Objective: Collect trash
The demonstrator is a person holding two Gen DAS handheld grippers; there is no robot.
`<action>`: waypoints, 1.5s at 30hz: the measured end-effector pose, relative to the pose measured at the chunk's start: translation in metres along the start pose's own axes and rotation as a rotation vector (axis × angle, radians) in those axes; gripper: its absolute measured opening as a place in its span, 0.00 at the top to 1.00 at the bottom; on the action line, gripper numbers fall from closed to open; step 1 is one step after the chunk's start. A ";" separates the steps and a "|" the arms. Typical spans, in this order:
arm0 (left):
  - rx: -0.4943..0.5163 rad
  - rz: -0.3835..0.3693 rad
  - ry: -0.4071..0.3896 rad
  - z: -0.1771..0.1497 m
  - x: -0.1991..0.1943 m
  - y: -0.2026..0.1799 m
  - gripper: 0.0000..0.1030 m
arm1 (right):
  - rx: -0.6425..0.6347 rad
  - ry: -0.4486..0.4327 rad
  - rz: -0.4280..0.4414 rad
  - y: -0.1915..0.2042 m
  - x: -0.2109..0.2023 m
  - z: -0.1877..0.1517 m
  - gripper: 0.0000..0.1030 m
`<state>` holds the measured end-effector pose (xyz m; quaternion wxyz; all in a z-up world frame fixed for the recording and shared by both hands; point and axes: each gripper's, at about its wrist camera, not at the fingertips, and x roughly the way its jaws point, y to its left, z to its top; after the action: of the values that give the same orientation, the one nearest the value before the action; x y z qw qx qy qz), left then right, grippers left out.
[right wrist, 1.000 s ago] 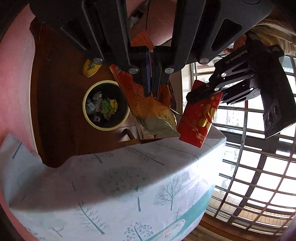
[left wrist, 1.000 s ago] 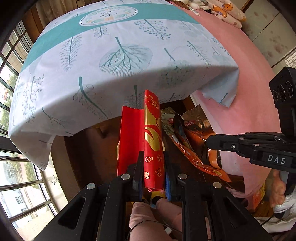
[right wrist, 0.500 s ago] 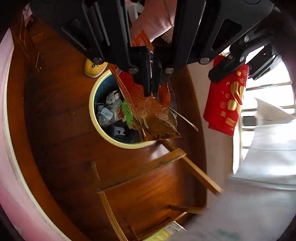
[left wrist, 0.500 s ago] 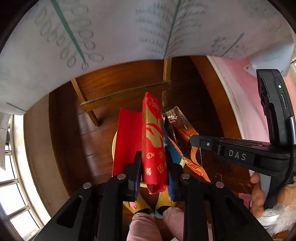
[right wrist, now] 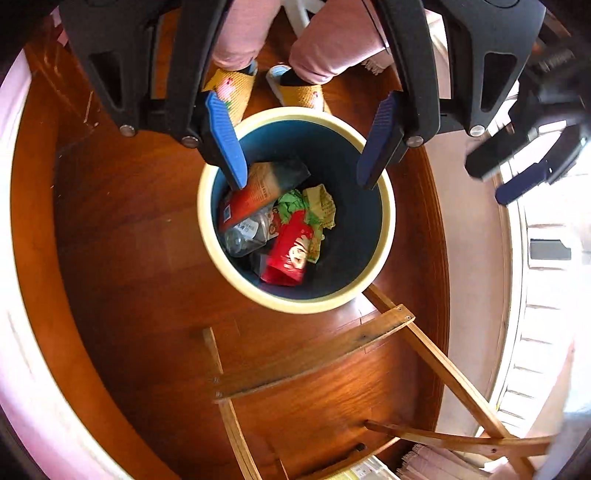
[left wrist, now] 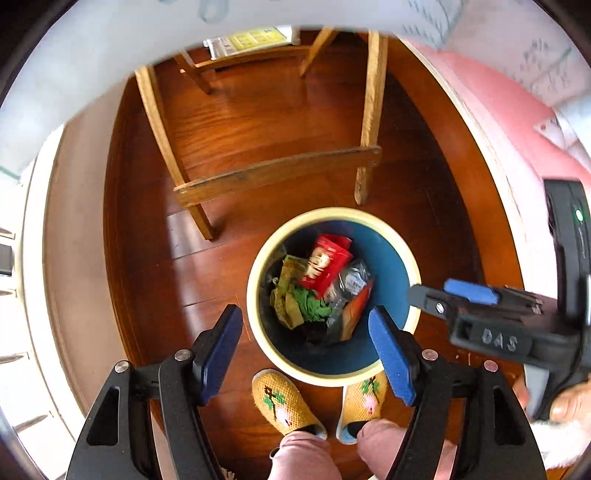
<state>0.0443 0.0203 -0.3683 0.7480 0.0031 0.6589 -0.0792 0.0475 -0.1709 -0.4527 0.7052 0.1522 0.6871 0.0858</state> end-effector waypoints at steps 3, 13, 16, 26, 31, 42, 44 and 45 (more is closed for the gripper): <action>-0.014 0.011 -0.022 0.005 -0.007 0.006 0.30 | -0.015 -0.023 -0.007 0.008 -0.020 -0.003 0.40; -0.045 0.024 -0.074 0.012 -0.081 0.001 0.30 | -0.047 -0.082 -0.018 0.032 -0.103 -0.009 0.38; -0.059 0.030 -0.097 0.014 -0.114 -0.003 0.30 | -0.059 -0.105 -0.022 0.042 -0.133 -0.011 0.36; -0.069 0.043 -0.178 0.024 -0.235 -0.024 0.30 | -0.103 -0.212 -0.046 0.077 -0.250 -0.014 0.31; -0.050 0.043 -0.228 0.026 -0.293 -0.033 0.30 | -0.153 -0.257 -0.062 0.098 -0.304 -0.014 0.30; -0.108 0.088 -0.349 0.031 -0.389 -0.026 0.30 | -0.238 -0.352 -0.060 0.140 -0.398 -0.001 0.30; -0.118 0.108 -0.369 0.030 -0.400 -0.025 0.30 | -0.256 -0.384 -0.053 0.148 -0.418 0.002 0.30; -0.125 0.116 -0.377 0.031 -0.406 -0.026 0.30 | -0.265 -0.398 -0.054 0.153 -0.428 0.002 0.30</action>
<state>0.0232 0.0382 0.0387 0.8601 -0.0204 0.5097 0.0057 0.0454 -0.1688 0.0020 0.8427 0.0536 0.5210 0.1247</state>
